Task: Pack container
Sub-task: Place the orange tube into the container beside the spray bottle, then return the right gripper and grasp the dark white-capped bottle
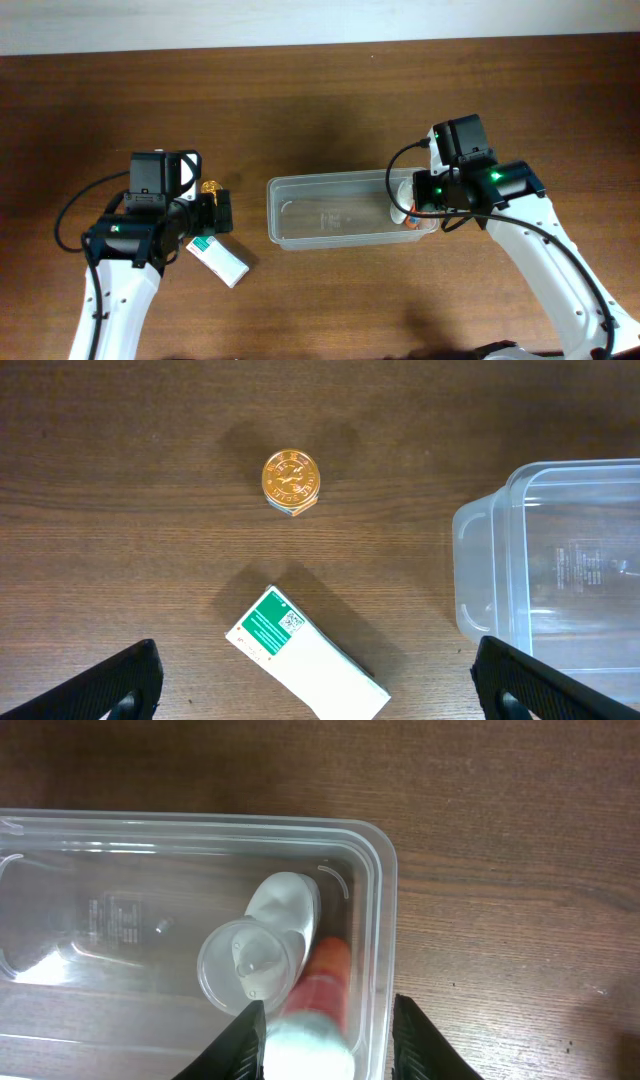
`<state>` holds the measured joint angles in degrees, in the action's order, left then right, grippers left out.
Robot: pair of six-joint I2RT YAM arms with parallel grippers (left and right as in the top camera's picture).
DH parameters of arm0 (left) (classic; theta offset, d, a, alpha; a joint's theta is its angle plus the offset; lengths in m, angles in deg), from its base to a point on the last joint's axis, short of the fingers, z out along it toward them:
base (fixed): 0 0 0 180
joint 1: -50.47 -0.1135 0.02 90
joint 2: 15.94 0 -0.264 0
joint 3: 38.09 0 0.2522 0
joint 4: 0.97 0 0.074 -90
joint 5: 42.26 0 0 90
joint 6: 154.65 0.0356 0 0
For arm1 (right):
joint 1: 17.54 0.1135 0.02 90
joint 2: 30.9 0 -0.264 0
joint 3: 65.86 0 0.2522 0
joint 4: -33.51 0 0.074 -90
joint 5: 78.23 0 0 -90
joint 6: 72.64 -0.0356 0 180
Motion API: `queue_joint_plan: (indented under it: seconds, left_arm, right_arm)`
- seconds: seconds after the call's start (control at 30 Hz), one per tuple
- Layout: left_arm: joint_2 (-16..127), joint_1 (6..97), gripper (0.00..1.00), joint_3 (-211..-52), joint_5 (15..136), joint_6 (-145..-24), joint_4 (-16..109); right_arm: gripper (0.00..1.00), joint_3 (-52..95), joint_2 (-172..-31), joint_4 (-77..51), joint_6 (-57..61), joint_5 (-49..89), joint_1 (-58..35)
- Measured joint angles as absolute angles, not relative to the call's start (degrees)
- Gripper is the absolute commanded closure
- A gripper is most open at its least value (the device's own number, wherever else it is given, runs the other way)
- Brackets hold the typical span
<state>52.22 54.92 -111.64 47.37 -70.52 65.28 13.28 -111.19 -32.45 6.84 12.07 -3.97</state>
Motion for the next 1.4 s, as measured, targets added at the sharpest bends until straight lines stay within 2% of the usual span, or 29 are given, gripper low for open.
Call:
queue_joint_plan:
  seconds: [0.47, 0.67, 0.77, 0.83, 0.93, 1.0, 1.03, 1.17, 1.23, 1.4]
  left_arm:
    - [52.22, 54.92, 0.01, -111.64, 47.37, -70.52, 65.3]
    - [52.22, 54.92, 0.0, -111.64, 47.37, -70.52, 65.3]
    - [52.24, 54.92, 0.01, -111.64, 47.37, -70.52, 65.32]
    - [52.22, 54.92, 0.01, -111.64, 47.37, -70.52, 65.28]
    - [52.22, 54.92, 0.01, -111.64, 47.37, -70.52, 65.32]
    - [52.22, 54.92, 0.01, -111.64, 47.37, -70.52, 65.3]
    - [52.22, 54.92, 0.01, -111.64, 47.37, -70.52, 65.3]
    - [52.22, 54.92, 0.01, -111.64, 47.37, -70.52, 65.3]
    - [52.22, 54.92, 0.01, -111.64, 47.35, -70.5, 65.3]
    - [52.22, 54.92, 0.01, -111.64, 47.37, -70.52, 65.3]
  right_arm:
    - [0.66, 13.31, -111.19, -32.56, 7.1, 12.05, -3.97]
    - [0.65, 15.73, -111.17, -36.8, 7.14, 11.74, -3.97]
    - [0.6, 20.19, -110.75, -40.82, 6.82, 10.1, -4.0]
    - [0.51, 23.84, -110.1, -44.17, 5.74, 7.83, -4.26]
    - [0.44, 29.81, -108.41, -48.76, 3.32, 4.68, -6.07]
    - [0.31, 33.41, -106.9, -52.19, 0.87, 3.52, -9.79]
    - [0.22, 34.81, -105.88, -53.81, -0.51, 3.0, -12.83]
    - [0.05, 35.88, -103.41, -58.81, -3.76, 1.66, -23.6]
    - [0.02, 35.45, -103.52, -61.0, -5.16, 2.01, -32.5]
    - [0.02, 26.42, -105.22, -57.57, -3.41, 5.97, -47.51]
